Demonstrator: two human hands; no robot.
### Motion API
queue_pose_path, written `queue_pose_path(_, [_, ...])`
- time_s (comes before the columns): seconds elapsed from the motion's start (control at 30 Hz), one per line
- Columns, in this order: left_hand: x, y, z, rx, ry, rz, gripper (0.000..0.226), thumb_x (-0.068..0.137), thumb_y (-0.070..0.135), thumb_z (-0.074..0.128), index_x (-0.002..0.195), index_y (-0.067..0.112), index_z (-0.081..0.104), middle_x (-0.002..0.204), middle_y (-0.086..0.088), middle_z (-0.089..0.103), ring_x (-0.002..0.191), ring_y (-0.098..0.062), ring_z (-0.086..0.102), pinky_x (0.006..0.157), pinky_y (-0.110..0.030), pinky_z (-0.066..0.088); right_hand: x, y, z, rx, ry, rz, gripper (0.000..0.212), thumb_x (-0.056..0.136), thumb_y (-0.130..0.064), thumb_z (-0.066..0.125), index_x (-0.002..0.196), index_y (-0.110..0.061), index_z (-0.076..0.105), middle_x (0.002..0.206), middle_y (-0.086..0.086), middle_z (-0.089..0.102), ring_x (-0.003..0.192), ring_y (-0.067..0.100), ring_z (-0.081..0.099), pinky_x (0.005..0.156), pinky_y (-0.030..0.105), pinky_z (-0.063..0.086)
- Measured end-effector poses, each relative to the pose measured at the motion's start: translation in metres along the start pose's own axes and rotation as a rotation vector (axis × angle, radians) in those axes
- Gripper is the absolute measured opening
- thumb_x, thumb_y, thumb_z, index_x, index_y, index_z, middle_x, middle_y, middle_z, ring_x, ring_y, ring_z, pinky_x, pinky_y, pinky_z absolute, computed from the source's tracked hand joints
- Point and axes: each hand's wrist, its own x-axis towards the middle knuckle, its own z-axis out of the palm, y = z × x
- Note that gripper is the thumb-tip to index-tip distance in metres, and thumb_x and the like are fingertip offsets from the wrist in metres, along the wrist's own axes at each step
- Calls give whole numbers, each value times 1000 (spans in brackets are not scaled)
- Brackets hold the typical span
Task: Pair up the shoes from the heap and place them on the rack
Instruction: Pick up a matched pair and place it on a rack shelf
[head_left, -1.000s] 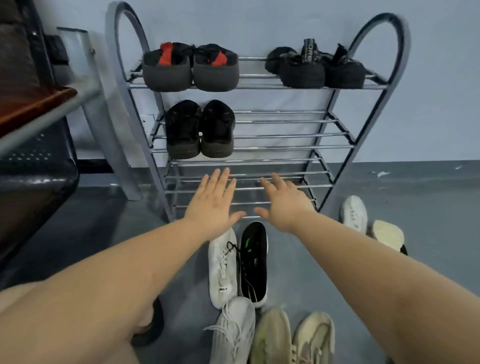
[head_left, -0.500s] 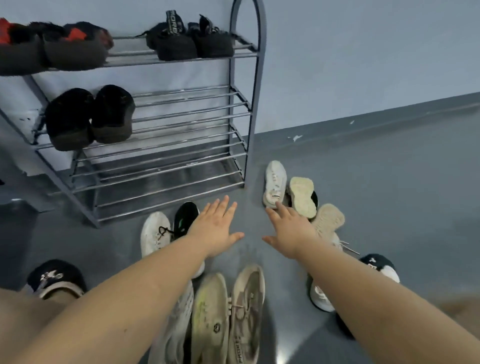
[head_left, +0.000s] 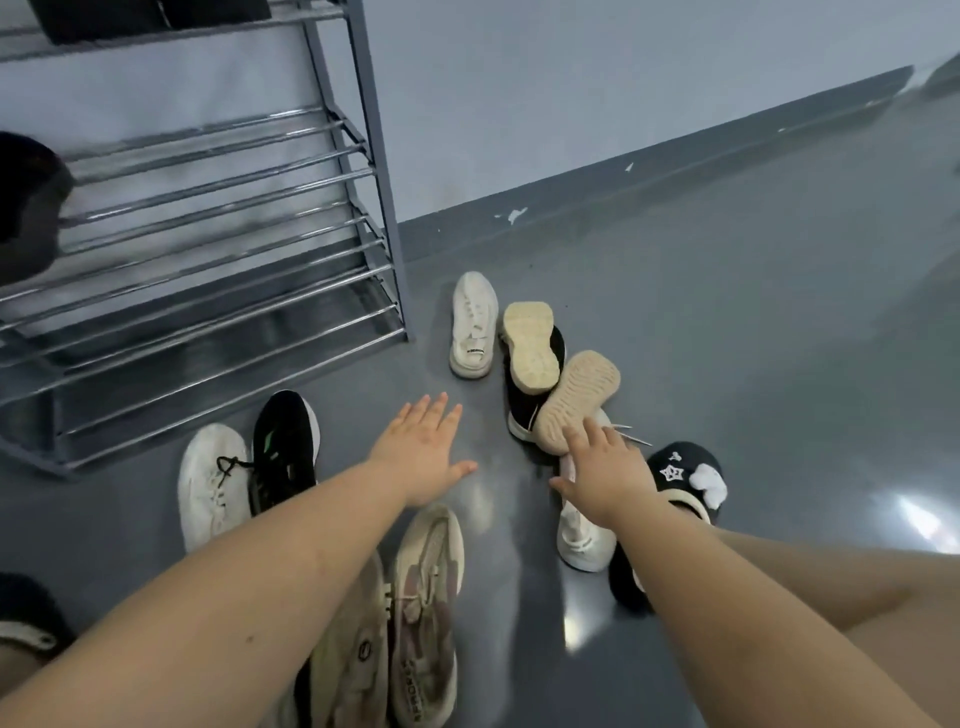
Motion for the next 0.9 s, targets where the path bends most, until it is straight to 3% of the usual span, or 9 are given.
queue_pose_path(0.2, [38, 20, 9, 13, -54, 41, 76, 95, 56, 29, 151, 15, -3, 160, -9, -9, 148, -24, -6, 120, -36, -3, 31, 26, 6, -27, 7, 73, 63, 94, -50, 41, 145, -15, 26, 150, 11, 27, 136, 29, 29, 105, 40, 32])
queue_pose_path(0.5, [107, 43, 17, -47, -109, 88, 72, 96, 52, 30, 151, 16, 2, 160, -8, 0, 148, -24, -3, 119, -36, -1, 95, 46, 20, 24, -40, 106, 64, 97, -51, 33, 148, -15, 22, 151, 12, 26, 137, 30, 28, 108, 42, 28])
queue_pose_path(0.67, [147, 47, 34, -56, -165, 93, 69, 97, 50, 29, 151, 16, 5, 160, -7, 6, 148, -24, 1, 119, -36, 1, 115, 50, 55, 121, -102, 132, 73, 96, -56, 29, 152, -15, 9, 147, 11, 31, 137, 32, 28, 108, 41, 27])
queue_pose_path(0.9, [189, 67, 58, -205, -203, 38, 61, 97, 47, 36, 147, 13, 27, 151, -11, 30, 142, -27, 22, 114, -36, 20, 131, 63, 81, 292, -101, 192, 77, 94, -59, 32, 151, -11, 16, 148, 9, 34, 138, 28, 28, 110, 41, 25])
